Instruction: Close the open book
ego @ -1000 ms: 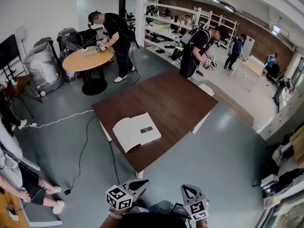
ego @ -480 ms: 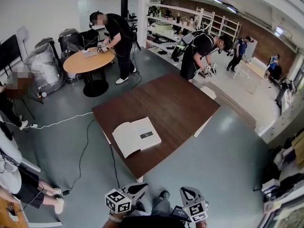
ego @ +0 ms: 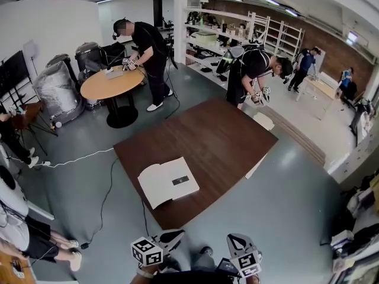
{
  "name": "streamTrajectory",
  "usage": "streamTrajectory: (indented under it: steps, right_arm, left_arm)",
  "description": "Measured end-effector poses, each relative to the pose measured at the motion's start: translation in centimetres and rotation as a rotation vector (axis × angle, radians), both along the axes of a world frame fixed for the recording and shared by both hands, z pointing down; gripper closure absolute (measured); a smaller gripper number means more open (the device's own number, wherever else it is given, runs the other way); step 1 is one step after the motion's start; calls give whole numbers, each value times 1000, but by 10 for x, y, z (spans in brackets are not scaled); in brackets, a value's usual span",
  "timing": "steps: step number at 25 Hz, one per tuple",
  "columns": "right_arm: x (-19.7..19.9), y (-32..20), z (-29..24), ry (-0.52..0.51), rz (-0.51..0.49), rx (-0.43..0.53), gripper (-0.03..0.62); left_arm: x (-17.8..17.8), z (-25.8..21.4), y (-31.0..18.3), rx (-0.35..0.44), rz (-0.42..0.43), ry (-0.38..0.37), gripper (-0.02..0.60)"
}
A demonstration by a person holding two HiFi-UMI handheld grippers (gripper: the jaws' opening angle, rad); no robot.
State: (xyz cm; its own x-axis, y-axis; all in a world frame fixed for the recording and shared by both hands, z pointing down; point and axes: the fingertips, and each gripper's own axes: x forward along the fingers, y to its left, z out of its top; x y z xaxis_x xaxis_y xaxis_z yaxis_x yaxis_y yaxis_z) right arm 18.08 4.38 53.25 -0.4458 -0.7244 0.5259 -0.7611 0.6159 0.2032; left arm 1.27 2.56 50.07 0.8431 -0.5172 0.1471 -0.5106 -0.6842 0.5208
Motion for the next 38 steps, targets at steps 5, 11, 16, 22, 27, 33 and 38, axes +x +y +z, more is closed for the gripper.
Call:
streamTrajectory:
  steps: [5,11,16,22,27,33,38]
  right_arm:
    - [22,-43,-5,-9,-8,14,606]
    - [42,-87,-12,-28,-34,17,606]
    - [59,-114,-14,-43,-48,17,606]
    - [85,-133,-11,-52,-48,13,606]
    - [113,-141,-9,-52,-49,3,606]
    - [138,-154,-4,-46,-80,7,606]
    - [148,-153,-3,-42,-78,-8,606]
  left_arm:
    - [14,1,-33,-26,-19,20,580]
    - [24,1,-73,-66,-80,69,580]
    - [38,0,-96,-88,-105,95,580]
    - [56,2,-116,-105,-126,126,580]
    - [72,4,-128,-141,-165,192,580]
    - [86,13,-137,-153,-230,246,580]
    - [82,25,-135,-207,-299,276,580]
